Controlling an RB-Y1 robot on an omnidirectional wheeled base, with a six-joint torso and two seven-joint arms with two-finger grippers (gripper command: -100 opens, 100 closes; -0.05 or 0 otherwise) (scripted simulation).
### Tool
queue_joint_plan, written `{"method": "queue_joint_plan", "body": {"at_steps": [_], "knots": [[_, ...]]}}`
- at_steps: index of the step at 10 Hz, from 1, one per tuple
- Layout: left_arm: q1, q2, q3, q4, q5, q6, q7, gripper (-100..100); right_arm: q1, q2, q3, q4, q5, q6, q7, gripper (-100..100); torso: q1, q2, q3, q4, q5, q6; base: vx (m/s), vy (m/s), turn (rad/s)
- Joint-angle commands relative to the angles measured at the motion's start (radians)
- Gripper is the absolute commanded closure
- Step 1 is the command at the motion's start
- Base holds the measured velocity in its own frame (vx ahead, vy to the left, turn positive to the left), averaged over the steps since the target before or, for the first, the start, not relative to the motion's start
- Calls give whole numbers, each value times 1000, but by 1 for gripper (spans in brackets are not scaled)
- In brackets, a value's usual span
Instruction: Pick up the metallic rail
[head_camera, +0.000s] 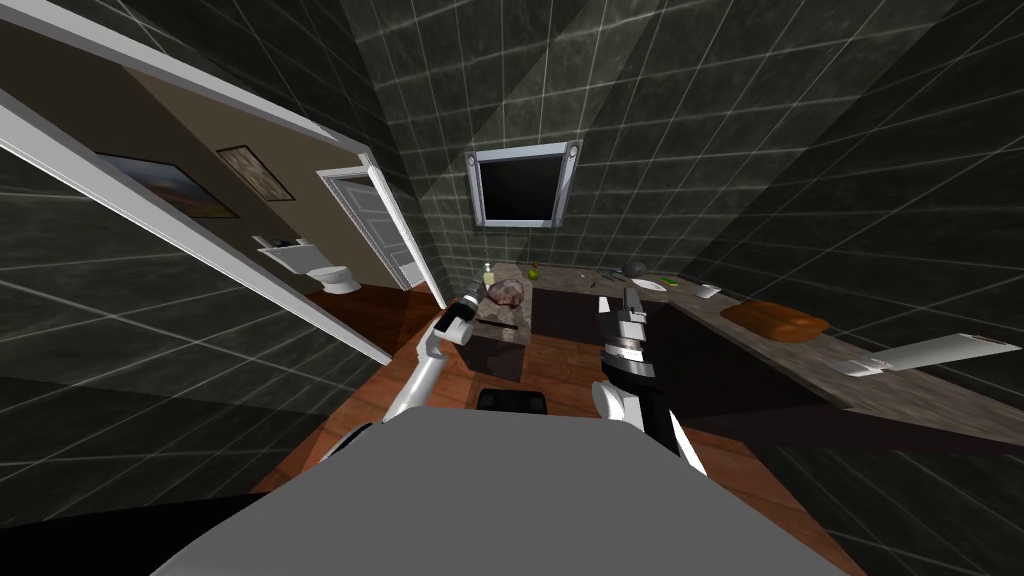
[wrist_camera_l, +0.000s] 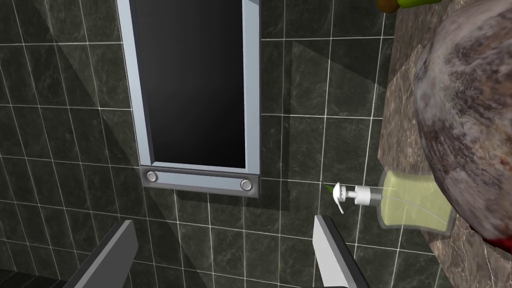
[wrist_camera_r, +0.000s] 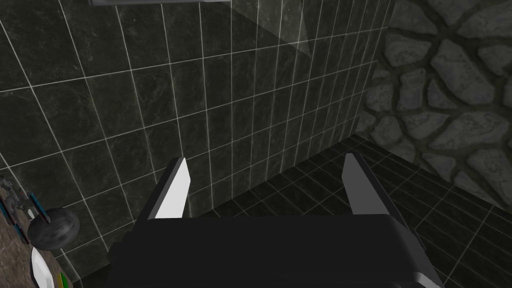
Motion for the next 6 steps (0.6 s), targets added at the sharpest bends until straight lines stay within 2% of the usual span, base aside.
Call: {"method": "queue_joint_plan", "body": {"at_steps": [1, 2, 4, 5, 6], "knots": [[-8, 3, -1, 0, 3, 44, 2, -100, 0, 0, 0, 0, 0, 0, 0, 0, 0, 0, 0, 0, 0, 0, 8, 19, -1], [-55, 7, -7, 38, 19, 78, 11, -100, 0, 0, 0, 0, 0, 0, 0, 0, -2, 0, 0, 0, 0, 0, 8, 34, 8], [-61, 7, -7, 38, 19, 116, 11, -100, 0, 0, 0, 0, 0, 0, 0, 0, -1, 0, 0, 0, 0, 0, 3, 28, -4], [-109, 11, -12, 78, 35, 153, 21, -100, 0, 0, 0, 0, 0, 0, 0, 0, -2, 1, 0, 0, 0, 0, 4, 31, 6], [-113, 11, -12, 78, 35, 182, 21, -100, 0, 0, 0, 0, 0, 0, 0, 0, -1, 0, 0, 0, 0, 0, 7, 33, -8]]}}
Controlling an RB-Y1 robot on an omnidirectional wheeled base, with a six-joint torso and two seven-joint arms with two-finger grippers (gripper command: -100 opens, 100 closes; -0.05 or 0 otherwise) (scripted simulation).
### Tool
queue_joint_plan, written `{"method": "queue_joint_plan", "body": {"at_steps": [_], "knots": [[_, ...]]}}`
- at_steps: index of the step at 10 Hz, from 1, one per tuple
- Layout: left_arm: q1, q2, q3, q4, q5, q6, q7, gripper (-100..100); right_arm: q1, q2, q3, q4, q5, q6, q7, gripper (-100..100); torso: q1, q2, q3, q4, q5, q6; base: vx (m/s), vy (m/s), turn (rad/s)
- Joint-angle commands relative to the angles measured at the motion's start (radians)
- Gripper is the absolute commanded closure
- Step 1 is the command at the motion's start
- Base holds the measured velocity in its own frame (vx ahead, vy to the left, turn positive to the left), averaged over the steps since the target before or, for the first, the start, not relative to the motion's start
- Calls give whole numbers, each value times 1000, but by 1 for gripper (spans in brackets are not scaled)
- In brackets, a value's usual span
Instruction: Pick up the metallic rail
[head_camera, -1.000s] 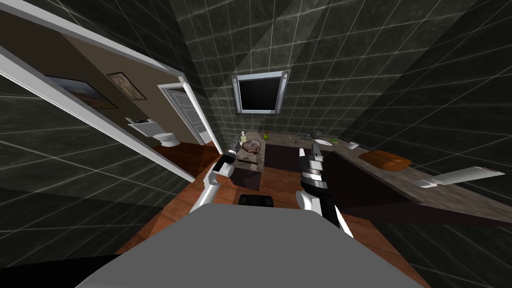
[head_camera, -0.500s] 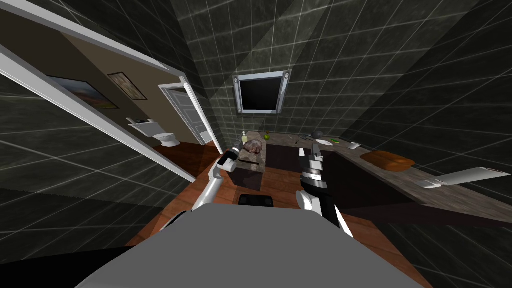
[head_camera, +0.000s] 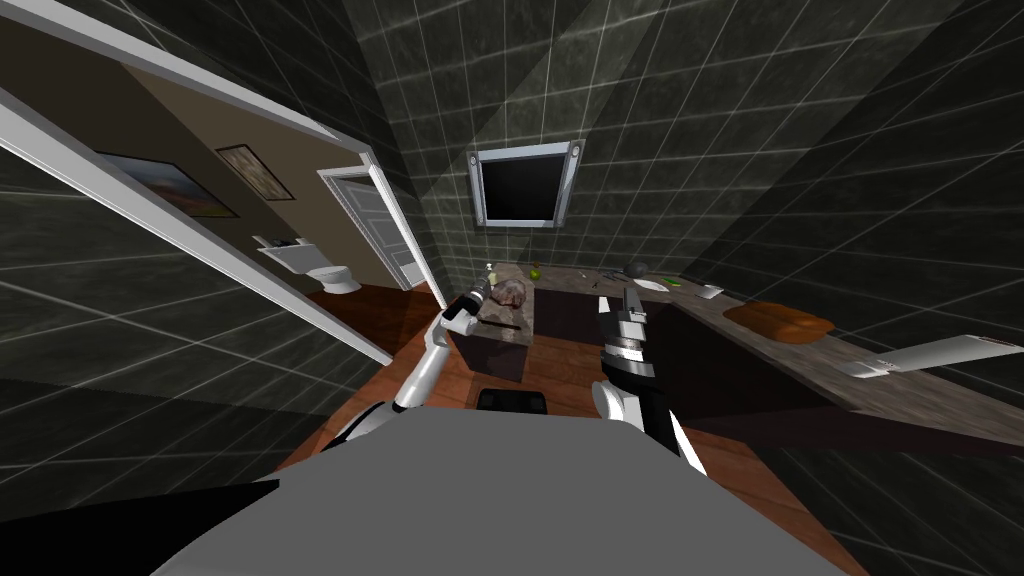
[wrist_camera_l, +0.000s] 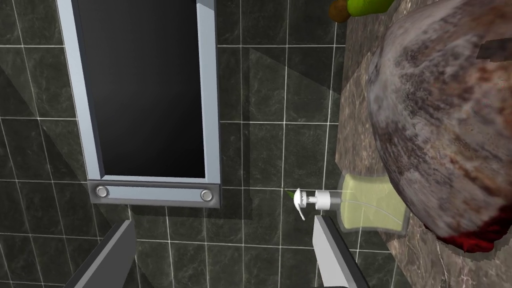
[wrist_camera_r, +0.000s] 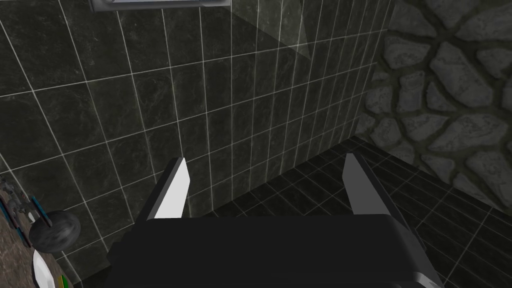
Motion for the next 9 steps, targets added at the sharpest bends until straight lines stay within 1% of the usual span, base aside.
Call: {"method": "queue_joint_plan", "body": {"at_steps": [1, 2, 3, 4, 5, 6, 7, 8, 9], "knots": [[-50, 3, -7, 44, 18, 50, 11, -100, 0, 0, 0, 0, 0, 0, 0, 0, 0, 0, 0, 0, 0, 0, 9, 61, 3], [-54, 3, -7, 44, 18, 82, 11, -100, 0, 0, 0, 0, 0, 0, 0, 0, 2, 0, 0, 0, 0, 0, 7, 57, -8], [-54, 3, -7, 44, 18, 98, 11, -100, 0, 0, 0, 0, 0, 0, 0, 0, 2, 0, 0, 0, 0, 0, 0, 23, -1], [-103, 4, -11, 87, 34, 132, 22, -100, 0, 0, 0, 0, 0, 0, 0, 0, 0, 0, 0, 0, 0, 0, 2, 34, 3], [-105, 4, -11, 87, 34, 162, 22, -100, 0, 0, 0, 0, 0, 0, 0, 0, 0, 0, 0, 0, 0, 0, 4, 39, -9], [-105, 4, -11, 87, 34, 171, 22, -100, 0, 0, 0, 0, 0, 0, 0, 0, 0, 0, 0, 0, 0, 0, 1, 18, -2], [-153, 5, -15, 132, 49, 213, 32, -100, 0, 0, 0, 0, 0, 0, 0, 0, -1, 1, 0, 0, 0, 0, -3, 34, 1], [-154, 5, -15, 132, 49, 241, 32, -100, 0, 0, 0, 0, 0, 0, 0, 0, 0, 1, 0, 0, 0, 0, 2, 39, -7], [-199, 5, -17, 177, 65, 268, 43, -100, 0, 0, 0, 0, 0, 0, 0, 0, 0, 0, 0, 0, 0, 0, 0, 49, -7]]}}
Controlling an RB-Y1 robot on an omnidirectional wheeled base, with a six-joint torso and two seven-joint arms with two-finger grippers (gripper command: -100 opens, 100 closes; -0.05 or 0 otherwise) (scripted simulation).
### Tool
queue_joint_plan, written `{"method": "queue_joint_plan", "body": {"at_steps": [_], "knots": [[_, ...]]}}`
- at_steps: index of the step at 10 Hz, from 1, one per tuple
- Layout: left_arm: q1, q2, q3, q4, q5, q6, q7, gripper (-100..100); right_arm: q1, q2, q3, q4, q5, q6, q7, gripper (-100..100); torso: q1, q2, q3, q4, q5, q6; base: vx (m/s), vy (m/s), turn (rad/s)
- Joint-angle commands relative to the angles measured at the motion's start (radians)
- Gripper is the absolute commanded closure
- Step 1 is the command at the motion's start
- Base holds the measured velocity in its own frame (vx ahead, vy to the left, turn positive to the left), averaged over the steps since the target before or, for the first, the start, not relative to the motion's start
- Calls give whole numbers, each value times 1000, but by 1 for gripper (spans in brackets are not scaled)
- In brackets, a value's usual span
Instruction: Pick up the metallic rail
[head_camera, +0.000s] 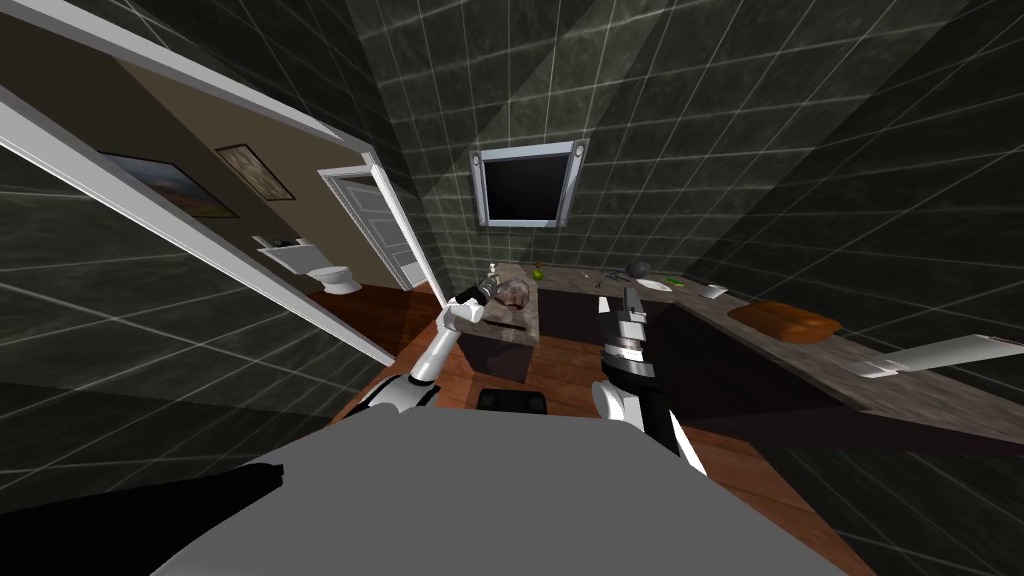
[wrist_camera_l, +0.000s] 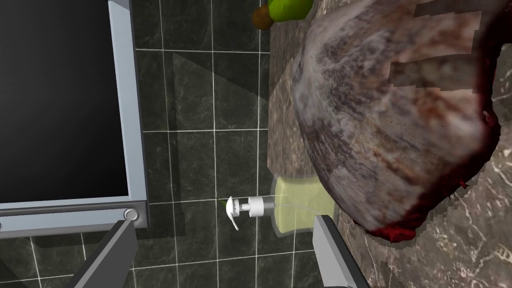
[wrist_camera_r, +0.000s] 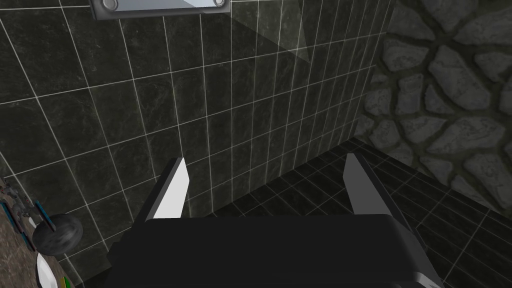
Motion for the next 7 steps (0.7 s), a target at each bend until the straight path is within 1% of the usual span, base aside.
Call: {"method": "queue_joint_plan", "body": {"at_steps": [1, 2, 3, 4, 5, 6, 7], "knots": [[-25, 2, -1, 22, 10, 50, 6, -100, 0, 0, 0, 0, 0, 0, 0, 0, 0, 0, 0, 0, 0, 0, 4, 49, -7], [-25, 2, -1, 22, 10, 68, 6, -100, 0, 0, 0, 0, 0, 0, 0, 0, 0, 0, 0, 0, 0, 0, 7, 23, -2], [-71, 1, -3, 69, 26, 105, 17, -100, 0, 0, 0, 0, 0, 0, 0, 0, -1, 0, 0, 0, 0, 0, 2, 34, -4], [-71, 1, -3, 69, 26, 131, 17, -100, 0, 0, 0, 0, 0, 0, 0, 0, -1, 0, 0, 0, 0, 0, 3, 37, -8], [-71, 1, -3, 69, 26, 138, 17, -100, 0, 0, 0, 0, 0, 0, 0, 0, -1, 0, 0, 0, 0, 0, 3, 19, -1], [-116, -1, -4, 116, 41, 177, 28, -100, 0, 0, 0, 0, 0, 0, 0, 0, -2, 0, 0, 0, 0, 0, 3, 35, -5], [-116, -1, -4, 117, 41, 203, 28, -100, 0, 0, 0, 0, 0, 0, 0, 0, -1, 0, 0, 0, 0, 0, 4, 40, -12]]}}
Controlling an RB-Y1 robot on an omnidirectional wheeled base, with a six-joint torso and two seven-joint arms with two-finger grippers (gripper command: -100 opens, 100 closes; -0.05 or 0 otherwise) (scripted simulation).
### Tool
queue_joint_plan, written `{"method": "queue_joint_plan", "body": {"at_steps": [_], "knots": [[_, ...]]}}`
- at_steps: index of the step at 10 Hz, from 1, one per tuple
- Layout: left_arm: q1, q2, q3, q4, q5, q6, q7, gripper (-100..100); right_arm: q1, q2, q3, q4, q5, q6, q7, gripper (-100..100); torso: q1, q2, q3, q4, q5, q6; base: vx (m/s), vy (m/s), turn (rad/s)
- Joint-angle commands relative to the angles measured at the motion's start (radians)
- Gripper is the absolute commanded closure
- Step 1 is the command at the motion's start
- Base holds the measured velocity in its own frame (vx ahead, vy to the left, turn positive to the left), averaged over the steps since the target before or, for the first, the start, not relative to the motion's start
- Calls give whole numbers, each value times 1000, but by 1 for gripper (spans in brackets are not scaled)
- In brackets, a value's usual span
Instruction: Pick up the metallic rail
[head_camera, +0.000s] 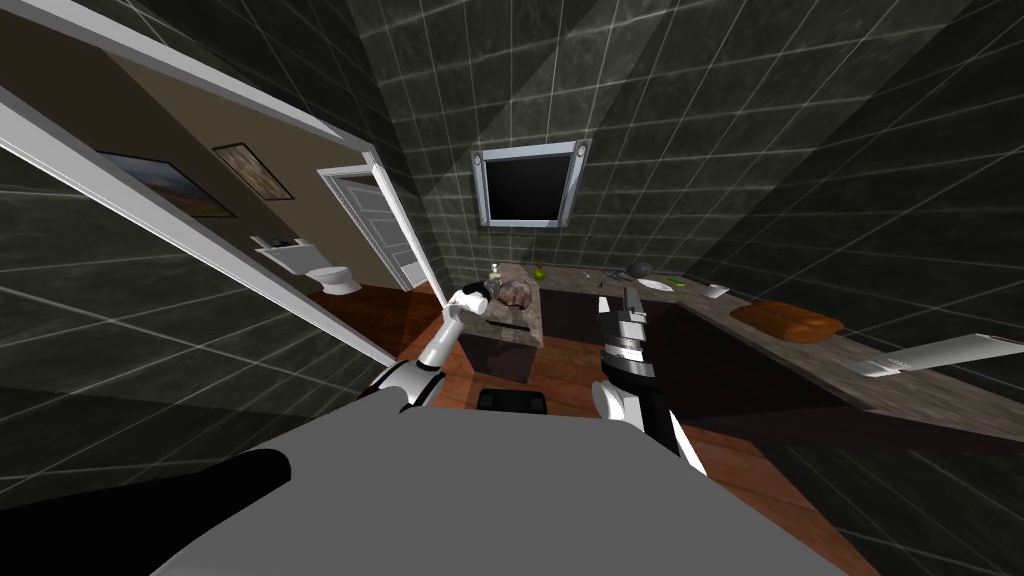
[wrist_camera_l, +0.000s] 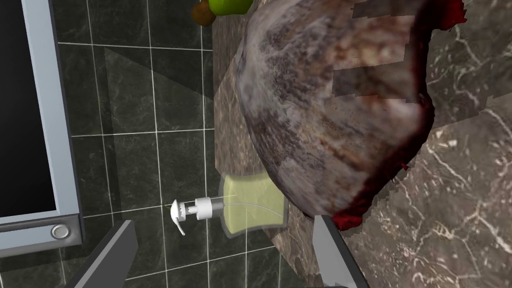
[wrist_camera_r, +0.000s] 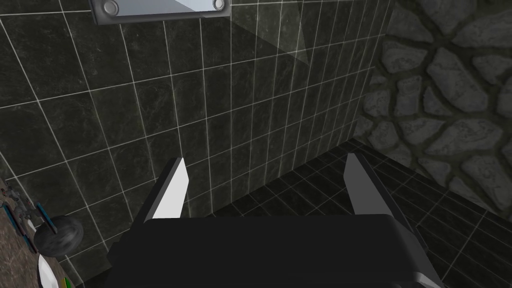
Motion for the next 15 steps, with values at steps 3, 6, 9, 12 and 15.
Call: {"method": "queue_joint_plan", "body": {"at_steps": [3, 6, 9, 12, 15], "knots": [[-81, -5, -1, 83, 32, 113, 24, -100, 0, 0, 0, 0, 0, 0, 0, 0, 0, 0, 0, 0, 0, 0, -2, 46, -10], [-119, -9, 0, 146, 46, 196, 35, -100, 0, 0, 0, 0, 0, 0, 0, 0, -1, 0, 0, 0, 0, 0, 1, 30, -8], [-154, -14, 1, 204, 60, 276, 47, -100, 0, 0, 0, 0, 0, 0, 0, 0, 0, 0, 0, 0, 0, 0, 1, 37, -13], [-187, -20, 3, 254, 73, 343, 58, -100, 0, 0, 0, 0, 0, 0, 0, 0, 0, 0, 0, 0, 0, 0, 1, 37, -10], [-245, -36, 8, 348, 98, 433, 81, -100, 0, 0, 0, 0, 0, 0, 0, 0, -1, 0, 0, 0, 0, 0, 5, 30, -15]]}}
